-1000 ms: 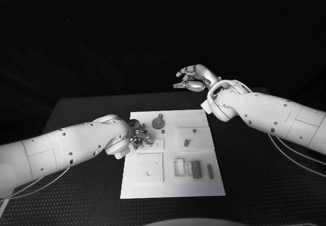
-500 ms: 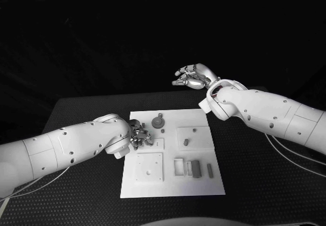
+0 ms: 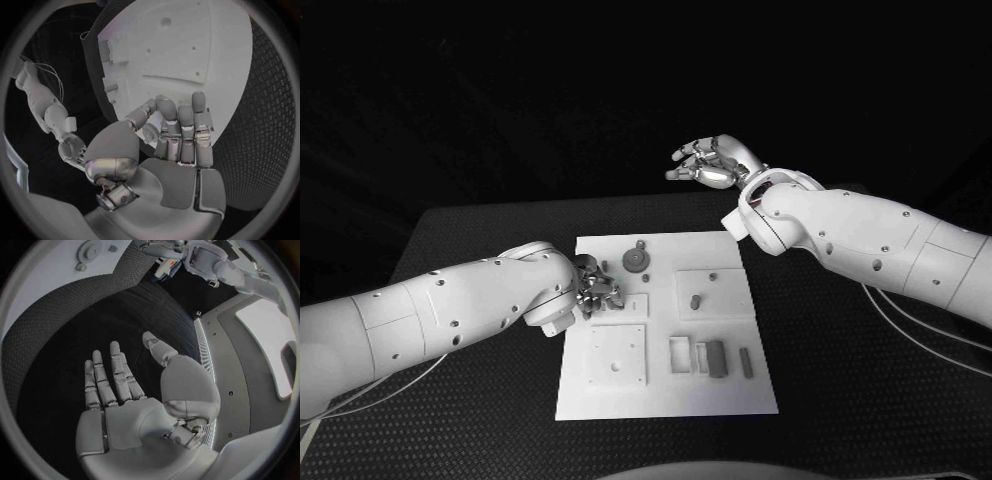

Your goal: Assemble the parts on the task board

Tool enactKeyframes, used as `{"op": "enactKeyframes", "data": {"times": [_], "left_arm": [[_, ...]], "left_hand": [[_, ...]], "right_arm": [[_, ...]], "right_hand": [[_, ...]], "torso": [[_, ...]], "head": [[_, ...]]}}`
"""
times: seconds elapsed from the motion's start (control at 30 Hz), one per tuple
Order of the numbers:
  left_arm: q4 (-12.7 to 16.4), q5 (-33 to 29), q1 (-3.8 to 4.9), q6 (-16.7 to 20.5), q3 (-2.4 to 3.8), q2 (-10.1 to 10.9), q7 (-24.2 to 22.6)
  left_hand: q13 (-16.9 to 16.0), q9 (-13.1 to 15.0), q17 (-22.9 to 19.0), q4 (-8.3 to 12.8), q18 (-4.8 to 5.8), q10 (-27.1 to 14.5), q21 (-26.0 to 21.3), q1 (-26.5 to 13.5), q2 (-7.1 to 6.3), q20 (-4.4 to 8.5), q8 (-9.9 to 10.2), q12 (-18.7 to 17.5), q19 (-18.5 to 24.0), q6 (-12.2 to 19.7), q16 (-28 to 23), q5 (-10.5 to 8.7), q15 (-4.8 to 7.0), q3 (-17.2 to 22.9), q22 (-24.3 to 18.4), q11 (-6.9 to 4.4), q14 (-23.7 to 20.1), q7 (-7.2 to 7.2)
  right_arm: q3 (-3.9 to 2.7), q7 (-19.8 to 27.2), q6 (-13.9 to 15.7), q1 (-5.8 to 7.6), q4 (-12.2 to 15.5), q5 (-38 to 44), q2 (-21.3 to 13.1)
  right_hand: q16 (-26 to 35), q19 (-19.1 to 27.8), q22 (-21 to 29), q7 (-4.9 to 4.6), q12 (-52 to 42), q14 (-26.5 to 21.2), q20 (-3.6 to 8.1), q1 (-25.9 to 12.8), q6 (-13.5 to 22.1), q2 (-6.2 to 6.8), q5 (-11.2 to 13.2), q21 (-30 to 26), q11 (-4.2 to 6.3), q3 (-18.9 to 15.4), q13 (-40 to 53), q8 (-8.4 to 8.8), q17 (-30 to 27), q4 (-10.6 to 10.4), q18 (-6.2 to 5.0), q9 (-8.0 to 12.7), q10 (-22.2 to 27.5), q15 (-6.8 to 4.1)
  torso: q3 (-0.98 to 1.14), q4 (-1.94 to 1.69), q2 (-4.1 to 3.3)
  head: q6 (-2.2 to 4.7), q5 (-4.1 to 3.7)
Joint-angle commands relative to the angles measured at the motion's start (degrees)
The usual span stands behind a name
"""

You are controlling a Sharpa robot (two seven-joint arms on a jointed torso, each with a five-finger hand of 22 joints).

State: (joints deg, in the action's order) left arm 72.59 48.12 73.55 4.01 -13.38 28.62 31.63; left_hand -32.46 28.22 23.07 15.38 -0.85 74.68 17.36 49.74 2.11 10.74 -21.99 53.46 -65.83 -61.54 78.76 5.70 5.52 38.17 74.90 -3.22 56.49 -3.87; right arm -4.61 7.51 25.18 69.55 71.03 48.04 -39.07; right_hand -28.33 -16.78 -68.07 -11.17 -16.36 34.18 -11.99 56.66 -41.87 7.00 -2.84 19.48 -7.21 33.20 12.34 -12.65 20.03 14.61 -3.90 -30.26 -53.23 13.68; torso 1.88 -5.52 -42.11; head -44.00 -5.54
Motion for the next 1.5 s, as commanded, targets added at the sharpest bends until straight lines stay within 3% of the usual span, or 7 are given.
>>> {"op": "enactKeyframes", "data": {"times": [0.03, 0.7, 0.83, 1.13, 1.33, 1.5], "left_arm": [[-0.2, 0.1, 0.02, -1.3, 0.0, -0.2, 0.0], [-1.1, 1.7, -0.12, -2.8, -0.1, -1.4, 0.6], [-1.4, 2.1, -0.12, -3.0, -0.12, -1.5, 0.7], [-1.3, 3.1, -0.11, -2.6, -0.13, -1.8, 0.3], [-1.4, 5.1, -0.11, -3.2, -0.13, -1.9, 0.4], [-1.5, 6.3, -0.11, -3.8, -0.13, -1.7, 0.5]], "left_hand": [[-0.1, 14.1, -0.1, 0.0, 0.85, 0.5, 0.4, 0.0, 0.44, 0.03, -0.1, 0.3, 0.5, -3.9, 0.3, -0.01, 0.34, 0.4, 1.3, -1.9, -0.2, 2.7], [-0.4, 14.8, -0.3, 0.2, 0.85, 0.8, 0.9, -0.5, 0.27, 0.2, 0.0, 1.0, 0.3, -4.9, 0.9, 0.78, 0.49, 0.5, 1.3, -2.14, 0.1, 2.97], [-0.9, 15.4, -0.5, 0.3, 0.85, 1.1, 1.4, -0.8, -0.02, 0.41, 0.1, 1.7, -0.1, -5.7, 1.5, 3.52, 0.69, 0.5, 1.3, -2.4, 0.4, 3.24], [-1.5, 16.2, -0.6, 0.4, 0.85, 1.8, 2.2, -1.1, -0.17, 0.8, 0.2, 2.7, -0.6, -6.7, 2.3, 5.01, 1.06, 0.3, 1.4, -2.8, 1.1, 3.65], [-1.8, 17.0, -0.8, 0.7, 0.85, 2.1, 2.9, -1.0, -0.44, 1.07, 0.4, 3.4, -0.9, -7.4, 2.9, 8.98, 1.33, 0.5, 1.4, -3.06, 1.4, 3.91], [-2.0, 17.5, -0.9, 0.9, 0.85, 2.3, 3.4, -0.8, -0.47, 1.19, 0.5, 3.8, -1.0, -7.7, 3.3, 11.19, 1.42, 0.6, 1.4, -3.2, 1.6, 4.06]], "right_arm": [[-0.02, 0.6, -0.7, 0.01, 0.0, -0.3, 0.1], [-0.01, 0.4, -1.1, 0.01, 0.2, -0.3, 0.1], [-0.01, 0.3, -1.2, 0.01, 0.2, -0.3, 0.1], [-0.01, 0.1, -1.3, 0.0, 0.1, -0.3, 0.1], [0.0, 0.0, -1.5, 0.0, 0.1, -0.2, 0.1], [0.0, 0.0, -1.6, 0.0, 0.0, -0.2, 0.1]], "right_hand": [[0.3, 0.5, -0.1, -2.09, 0.4, 0.4, -0.04, 0.4, 0.0, -0.06, 0.1, -0.2, -4.36, -0.4, -0.2, -0.26, -0.1, 0.0, 0.57, 0.1, 4.0, 0.23], [0.7, 1.3, -0.9, -2.25, 0.8, 0.2, -0.13, 0.5, 0.5, 0.23, 0.1, -0.3, -4.35, -0.6, -1.2, -0.24, -0.6, -0.1, 0.89, 0.4, 3.5, 0.36], [0.8, 1.4, -1.0, -2.26, 0.8, 0.2, -0.14, 0.5, 0.5, 0.26, 0.1, -0.4, -4.35, -0.6, -1.3, -0.24, -0.6, -0.1, 0.91, 0.4, 3.5, 0.37], [0.9, 1.5, -1.1, -2.26, 0.9, 0.2, -0.16, 0.5, 0.5, 0.29, 0.1, -0.4, -4.36, -0.6, -1.5, -0.27, -0.7, -0.1, 0.96, 0.5, 3.4, 0.4], [0.9, 1.6, -1.3, -2.28, 1.0, 0.1, -0.18, 0.5, 0.6, 0.31, 0.1, -0.4, -4.38, -0.6, -1.6, -0.28, -0.8, -0.2, 0.99, 0.5, 3.4, 0.42], [1.0, 1.7, -1.3, -2.28, 1.0, 0.1, -0.19, 0.5, 0.6, 0.33, 0.1, -0.4, -4.4, -0.6, -1.7, -0.3, -0.8, -0.2, 1.02, 0.5, 3.4, 0.44]], "torso": [[-0.01, 0.03, 0.0], [0.03, 0.05, 0.01], [0.08, 0.04, 0.03], [0.06, 0.03, 0.0], [0.06, 0.02, 0.02], [0.05, 0.04, 0.05]], "head": [[0.02, 0.03], [-0.2, 0.05], [-0.23, 0.01], [-0.27, -0.09], [-0.27, -0.09], [-0.23, -0.11]]}}
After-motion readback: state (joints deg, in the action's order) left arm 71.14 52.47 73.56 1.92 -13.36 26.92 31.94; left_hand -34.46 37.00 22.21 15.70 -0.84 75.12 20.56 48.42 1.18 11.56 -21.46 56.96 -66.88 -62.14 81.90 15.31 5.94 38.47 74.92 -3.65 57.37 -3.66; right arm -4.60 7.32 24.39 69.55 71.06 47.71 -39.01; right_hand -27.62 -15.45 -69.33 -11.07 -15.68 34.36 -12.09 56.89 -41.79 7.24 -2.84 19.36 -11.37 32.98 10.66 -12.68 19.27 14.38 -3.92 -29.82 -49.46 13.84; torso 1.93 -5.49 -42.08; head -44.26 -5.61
